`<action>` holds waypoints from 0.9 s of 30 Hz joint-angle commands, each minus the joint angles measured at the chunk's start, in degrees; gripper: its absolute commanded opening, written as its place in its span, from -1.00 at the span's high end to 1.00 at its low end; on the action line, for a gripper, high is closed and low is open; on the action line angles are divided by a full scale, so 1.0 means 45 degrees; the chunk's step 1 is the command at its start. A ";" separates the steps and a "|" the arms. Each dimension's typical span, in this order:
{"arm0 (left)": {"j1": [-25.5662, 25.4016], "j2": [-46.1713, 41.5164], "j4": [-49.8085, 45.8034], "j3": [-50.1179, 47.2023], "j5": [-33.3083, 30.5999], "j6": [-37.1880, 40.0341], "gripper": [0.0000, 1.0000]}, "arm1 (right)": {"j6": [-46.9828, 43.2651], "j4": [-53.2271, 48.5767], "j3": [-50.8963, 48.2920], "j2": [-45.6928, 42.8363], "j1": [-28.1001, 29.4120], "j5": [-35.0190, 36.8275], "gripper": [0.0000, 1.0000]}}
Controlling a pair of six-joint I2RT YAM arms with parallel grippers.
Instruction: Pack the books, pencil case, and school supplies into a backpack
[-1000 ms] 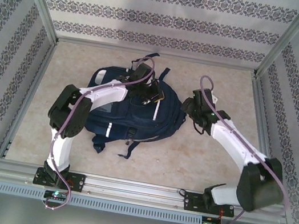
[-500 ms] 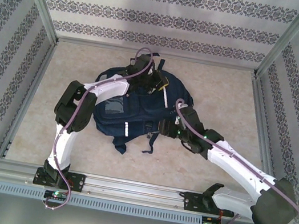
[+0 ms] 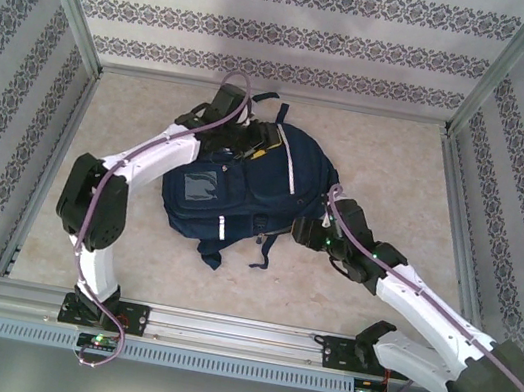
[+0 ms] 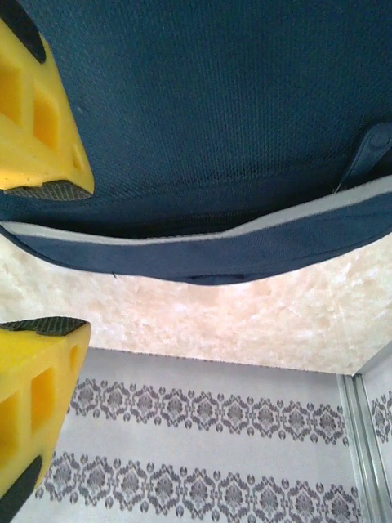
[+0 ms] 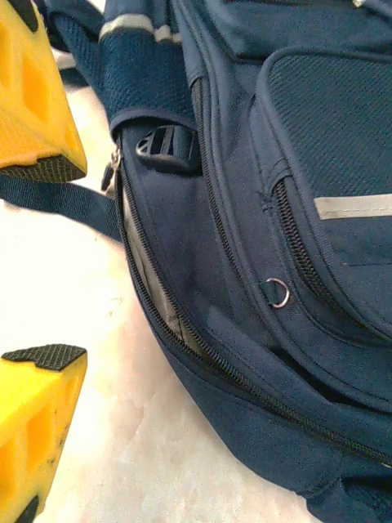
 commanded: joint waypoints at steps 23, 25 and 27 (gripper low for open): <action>-0.0727 0.3916 -0.0850 0.3876 0.1352 0.0389 0.24 | 0.0470 -0.0207 -0.0681 -0.0420 -0.0879 -0.0268 -0.05; -0.0803 0.4210 -0.0843 0.4228 0.1380 0.0309 0.27 | 0.0504 -0.0065 -0.0765 -0.0349 -0.0903 -0.0444 -0.04; -0.0833 0.4515 -0.0819 0.4580 0.1496 0.0212 0.35 | 0.0505 0.0084 -0.0838 -0.0253 -0.0903 -0.0625 -0.02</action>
